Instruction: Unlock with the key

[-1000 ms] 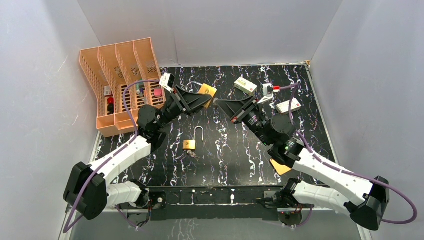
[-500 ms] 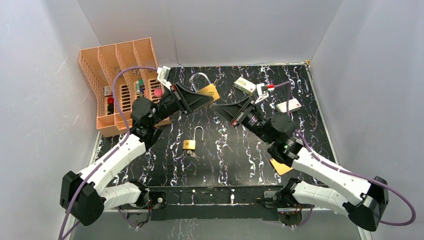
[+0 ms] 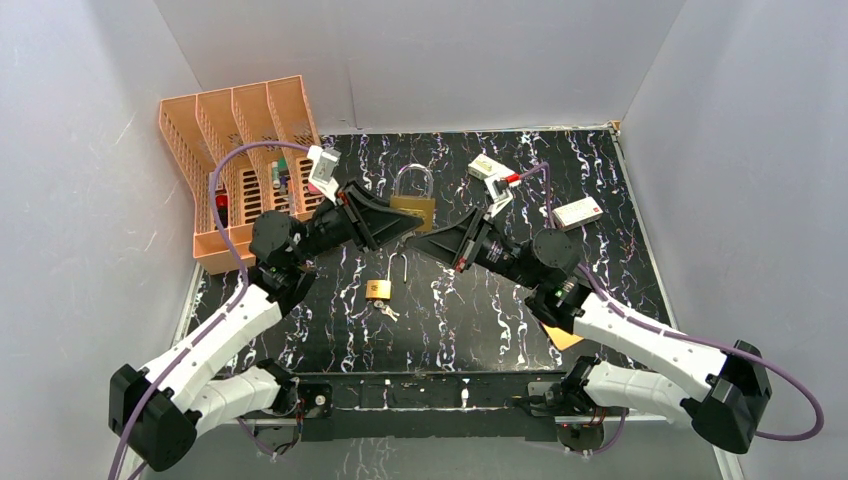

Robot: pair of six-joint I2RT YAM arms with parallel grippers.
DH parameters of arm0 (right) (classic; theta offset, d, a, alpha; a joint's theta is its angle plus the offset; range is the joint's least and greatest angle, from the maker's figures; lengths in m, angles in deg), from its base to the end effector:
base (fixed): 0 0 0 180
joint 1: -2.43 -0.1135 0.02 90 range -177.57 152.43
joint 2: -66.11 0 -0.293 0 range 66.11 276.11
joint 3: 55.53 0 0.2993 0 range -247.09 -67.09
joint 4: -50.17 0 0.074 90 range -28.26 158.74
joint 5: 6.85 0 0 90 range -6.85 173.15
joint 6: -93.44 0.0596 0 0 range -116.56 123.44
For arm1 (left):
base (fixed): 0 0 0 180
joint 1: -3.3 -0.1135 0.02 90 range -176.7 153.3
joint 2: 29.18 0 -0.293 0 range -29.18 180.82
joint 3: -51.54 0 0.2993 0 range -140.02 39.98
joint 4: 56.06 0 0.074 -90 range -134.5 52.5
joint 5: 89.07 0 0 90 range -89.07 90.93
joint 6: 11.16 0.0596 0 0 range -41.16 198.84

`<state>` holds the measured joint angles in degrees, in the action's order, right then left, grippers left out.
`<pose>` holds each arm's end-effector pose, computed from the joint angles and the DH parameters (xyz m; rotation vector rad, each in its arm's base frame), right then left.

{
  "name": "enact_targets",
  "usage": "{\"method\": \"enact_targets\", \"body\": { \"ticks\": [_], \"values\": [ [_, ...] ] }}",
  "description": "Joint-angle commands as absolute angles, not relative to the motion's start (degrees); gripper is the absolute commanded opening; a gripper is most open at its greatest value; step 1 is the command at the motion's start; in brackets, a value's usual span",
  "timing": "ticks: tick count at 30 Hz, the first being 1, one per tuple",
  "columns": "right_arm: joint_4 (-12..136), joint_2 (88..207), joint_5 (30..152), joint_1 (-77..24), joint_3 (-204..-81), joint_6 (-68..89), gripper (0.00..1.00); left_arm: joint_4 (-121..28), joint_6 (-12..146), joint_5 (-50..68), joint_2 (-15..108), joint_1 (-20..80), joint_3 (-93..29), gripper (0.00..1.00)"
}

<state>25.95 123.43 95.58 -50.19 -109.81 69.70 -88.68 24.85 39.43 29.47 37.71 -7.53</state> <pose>0.1622 0.2334 0.3920 -0.0565 1.4623 1.8969 0.2001 -0.1821 0.4317 0.5088 1.1997 -1.6825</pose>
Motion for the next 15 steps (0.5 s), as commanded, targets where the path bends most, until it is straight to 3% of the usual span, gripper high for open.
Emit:
{"method": "enact_targets", "body": {
  "ticks": [1,3,4,10,13,15],
  "values": [
    [24.5,120.8,96.7,-50.6,-116.0,66.0,0.00,-93.5,24.1,39.1,25.2,39.8,-5.1,0.00],
    [28.1,120.7,97.7,-50.5,-118.3,62.8,0.00,-94.6,22.0,35.5,24.3,39.8,-4.2,0.00],
    [30.1,120.9,98.5,-50.5,-119.5,61.3,0.05,-95.5,20.9,33.7,24.0,39.8,-3.7,0.00],
    [35.0,122.1,101.6,-50.6,-123.7,55.8,0.45,-98.3,14.5,25.6,22.8,39.8,-2.5,0.00],
    [37.1,123.4,103.1,-50.6,-125.0,54.5,0.53,-98.3,13.4,23.0,22.1,39.8,-2.7,0.00],
    [38.5,123.8,102.3,-50.5,-125.2,53.8,0.52,-98.3,13.4,21.3,21.6,39.8,-2.8,0.00]
  ]
}}
